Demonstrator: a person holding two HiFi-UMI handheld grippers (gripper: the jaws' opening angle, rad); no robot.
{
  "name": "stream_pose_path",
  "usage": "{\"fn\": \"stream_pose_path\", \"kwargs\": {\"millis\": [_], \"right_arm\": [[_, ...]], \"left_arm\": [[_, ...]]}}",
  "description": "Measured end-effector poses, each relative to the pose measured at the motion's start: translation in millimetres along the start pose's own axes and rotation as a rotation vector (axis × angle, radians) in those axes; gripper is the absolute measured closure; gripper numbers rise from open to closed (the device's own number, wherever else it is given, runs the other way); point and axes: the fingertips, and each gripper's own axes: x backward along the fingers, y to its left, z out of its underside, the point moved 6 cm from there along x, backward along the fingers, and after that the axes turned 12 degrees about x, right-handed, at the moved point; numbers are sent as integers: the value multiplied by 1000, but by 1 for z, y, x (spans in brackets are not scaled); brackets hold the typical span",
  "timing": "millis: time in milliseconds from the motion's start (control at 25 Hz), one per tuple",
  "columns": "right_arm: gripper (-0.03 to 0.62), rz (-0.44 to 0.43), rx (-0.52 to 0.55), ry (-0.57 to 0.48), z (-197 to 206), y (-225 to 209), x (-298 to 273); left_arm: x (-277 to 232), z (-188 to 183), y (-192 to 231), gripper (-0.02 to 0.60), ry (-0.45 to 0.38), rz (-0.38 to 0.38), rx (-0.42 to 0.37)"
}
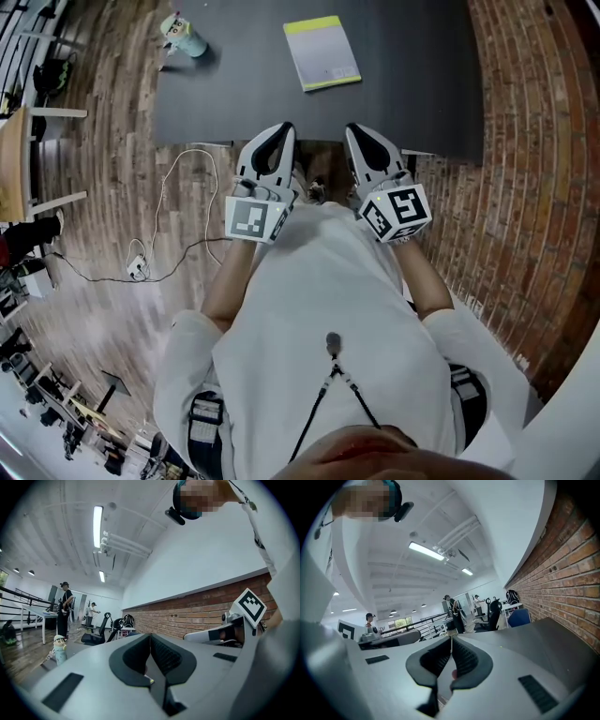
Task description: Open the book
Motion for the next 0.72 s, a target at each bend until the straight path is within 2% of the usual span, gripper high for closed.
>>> {"fn": "stream_pose_path", "kwargs": {"millis": [720], "right_arm": [[557,31,82,43,-28,-35,-140]], "left_arm": [[-108,-33,121,558,-9,45,23]]}}
